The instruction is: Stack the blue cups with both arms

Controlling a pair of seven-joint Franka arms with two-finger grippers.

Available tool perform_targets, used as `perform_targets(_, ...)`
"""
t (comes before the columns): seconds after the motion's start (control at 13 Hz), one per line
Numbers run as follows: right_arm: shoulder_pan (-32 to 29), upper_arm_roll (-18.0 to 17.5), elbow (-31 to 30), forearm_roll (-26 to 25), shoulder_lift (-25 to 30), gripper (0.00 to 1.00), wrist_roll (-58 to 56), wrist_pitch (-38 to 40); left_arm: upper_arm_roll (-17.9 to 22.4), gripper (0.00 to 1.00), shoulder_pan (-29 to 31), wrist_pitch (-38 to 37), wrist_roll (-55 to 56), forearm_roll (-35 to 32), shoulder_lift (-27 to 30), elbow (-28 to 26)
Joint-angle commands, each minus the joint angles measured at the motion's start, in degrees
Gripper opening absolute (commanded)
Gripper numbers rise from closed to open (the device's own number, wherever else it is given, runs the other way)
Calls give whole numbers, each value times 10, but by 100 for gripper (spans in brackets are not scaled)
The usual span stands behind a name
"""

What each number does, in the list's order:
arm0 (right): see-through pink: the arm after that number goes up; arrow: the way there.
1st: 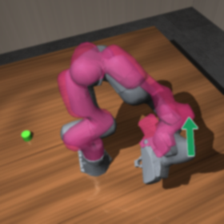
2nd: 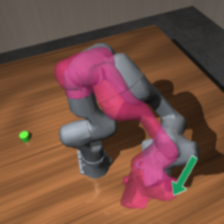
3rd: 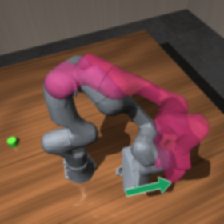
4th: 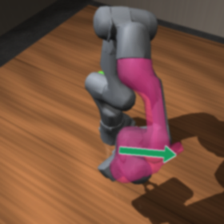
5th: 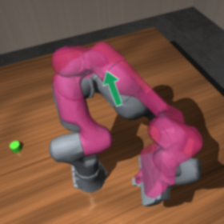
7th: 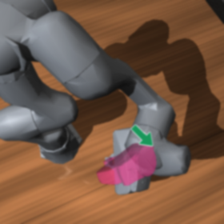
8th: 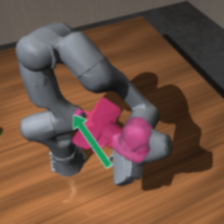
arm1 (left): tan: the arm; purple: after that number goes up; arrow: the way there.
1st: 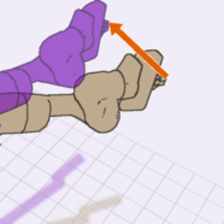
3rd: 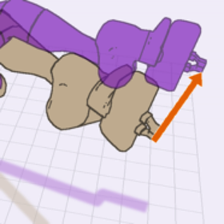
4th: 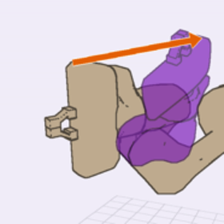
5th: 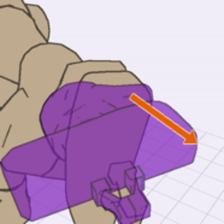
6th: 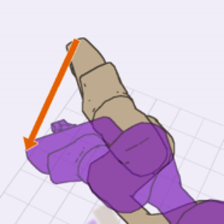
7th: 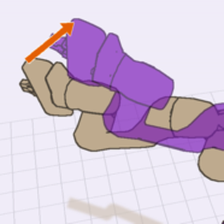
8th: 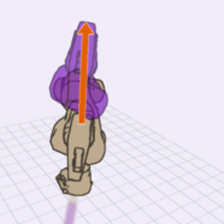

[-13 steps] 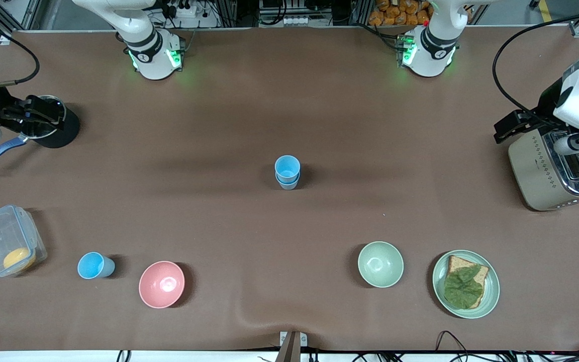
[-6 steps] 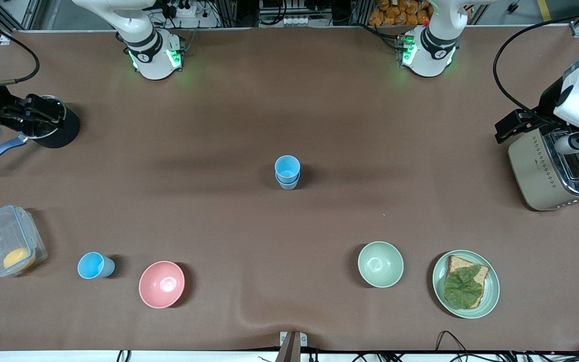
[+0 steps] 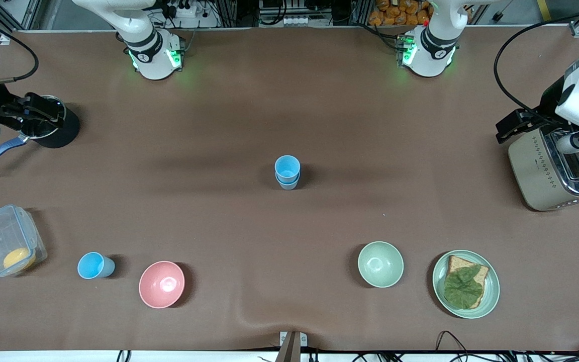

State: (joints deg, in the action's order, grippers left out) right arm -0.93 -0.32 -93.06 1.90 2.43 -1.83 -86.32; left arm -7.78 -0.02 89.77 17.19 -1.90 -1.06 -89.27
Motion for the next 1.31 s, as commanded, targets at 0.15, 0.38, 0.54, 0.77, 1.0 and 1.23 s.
perform_targets(0.15, -11, -8, -12, -7, 11, 100, -11, 0, -4, 100, 3, -11, -10, -12, 3, 9)
perform_targets(0.38, -13, -8, -11, -7, 12, 100, -11, 0, -3, 100, 5, -10, -18, -13, 2, 10)
perform_targets(0.54, -12, -8, -11, -7, 11, 100, -11, -2, -1, 100, 5, -10, -32, -13, 1, 12)
perform_targets(0.77, -11, -8, -12, -7, 9, 100, -12, -3, 1, 100, 5, -10, -33, -11, 1, 12)
perform_targets(1.0, -14, -8, -12, -8, 11, 100, -12, 0, 0, 100, 5, -14, -32, -13, 3, 12)
perform_targets(1.23, -15, -7, -12, -8, 13, 100, -16, 5, -2, 100, 5, -22, -32, -12, 2, 12)
